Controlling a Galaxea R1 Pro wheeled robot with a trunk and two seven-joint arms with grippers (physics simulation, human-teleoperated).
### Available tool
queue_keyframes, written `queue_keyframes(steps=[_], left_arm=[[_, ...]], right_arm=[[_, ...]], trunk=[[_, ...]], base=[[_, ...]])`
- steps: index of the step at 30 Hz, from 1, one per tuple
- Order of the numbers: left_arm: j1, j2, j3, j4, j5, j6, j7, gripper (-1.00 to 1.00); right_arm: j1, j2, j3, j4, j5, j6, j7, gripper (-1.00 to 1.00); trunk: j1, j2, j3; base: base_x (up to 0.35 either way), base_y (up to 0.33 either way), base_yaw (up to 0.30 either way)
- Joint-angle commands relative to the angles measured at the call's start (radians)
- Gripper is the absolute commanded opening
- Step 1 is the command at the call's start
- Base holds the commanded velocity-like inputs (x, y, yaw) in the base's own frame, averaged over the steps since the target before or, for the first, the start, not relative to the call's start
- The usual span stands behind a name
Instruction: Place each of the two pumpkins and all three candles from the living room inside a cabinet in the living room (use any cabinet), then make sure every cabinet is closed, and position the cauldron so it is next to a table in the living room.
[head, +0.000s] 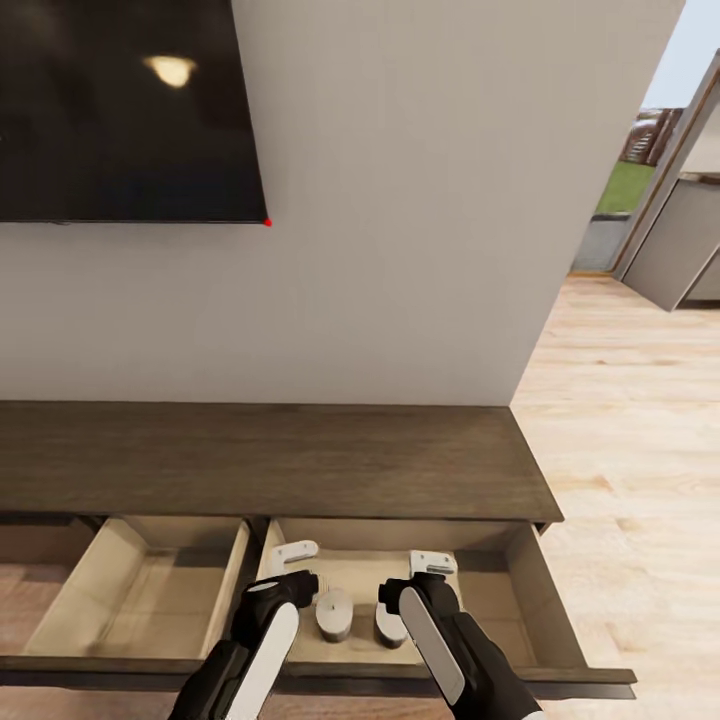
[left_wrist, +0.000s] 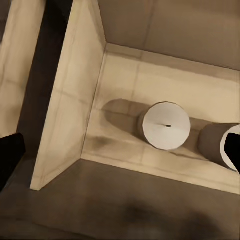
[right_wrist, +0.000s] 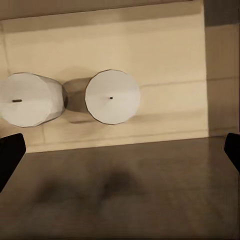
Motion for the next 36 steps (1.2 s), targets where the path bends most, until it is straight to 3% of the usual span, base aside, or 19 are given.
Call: queue_keyframes(steps=[1, 3, 6, 10, 13, 22, 36], left_arm=[[-0.001, 0.009, 0.002, -0.001, 0.011, 0.009, 0.009, 1.0], [-0.004, 0.021, 0.005, -0.001, 0.013, 0.032, 0.006, 1.0], [-0.01, 0.033, 0.023, -0.006, 0.015, 0.059, 0.005, 1.0], [-0.011, 0.035, 0.033, -0.03, 0.018, 0.09, 0.006, 1.0], [-0.011, 0.034, 0.036, -0.067, 0.019, 0.163, 0.007, 1.0], [-0.011, 0.029, 0.042, -0.09, 0.02, 0.228, 0.012, 1.0], [-0.011, 0.012, 0.045, -0.096, 0.02, 0.232, 0.02, 1.0]], right_arm=[[-0.001, -0.002, -0.002, -0.001, -0.01, 0.001, -0.01, 1.0], [-0.001, -0.005, -0.021, -0.002, -0.01, 0.002, -0.01, 1.0], [0.0, -0.028, -0.081, -0.017, -0.016, 0.029, -0.011, 1.0], [0.012, -0.037, -0.121, -0.164, -0.018, 0.144, -0.014, 1.0], [0.012, -0.039, -0.147, -0.251, -0.02, 0.22, -0.015, 1.0], [0.012, -0.034, -0.151, -0.275, -0.022, 0.253, -0.015, 1.0], [0.012, -0.028, -0.146, -0.268, -0.021, 0.238, -0.012, 1.0]], trunk=[[-0.004, 0.007, 0.002], [-0.012, 0.021, 0.009], [-0.023, 0.042, 0.018], [-0.039, 0.07, 0.031], [-0.05, 0.091, 0.04], [-0.085, 0.154, 0.068], [-0.138, 0.252, 0.112]], base=[[0.0, 0.0, 0.0], [0.0, 0.0, 0.0], [0.0, 0.0, 0.0], [0.0, 0.0, 0.0], [0.0, 0.0, 0.0], [0.0, 0.0, 0.0], [0.0, 0.0, 0.0]])
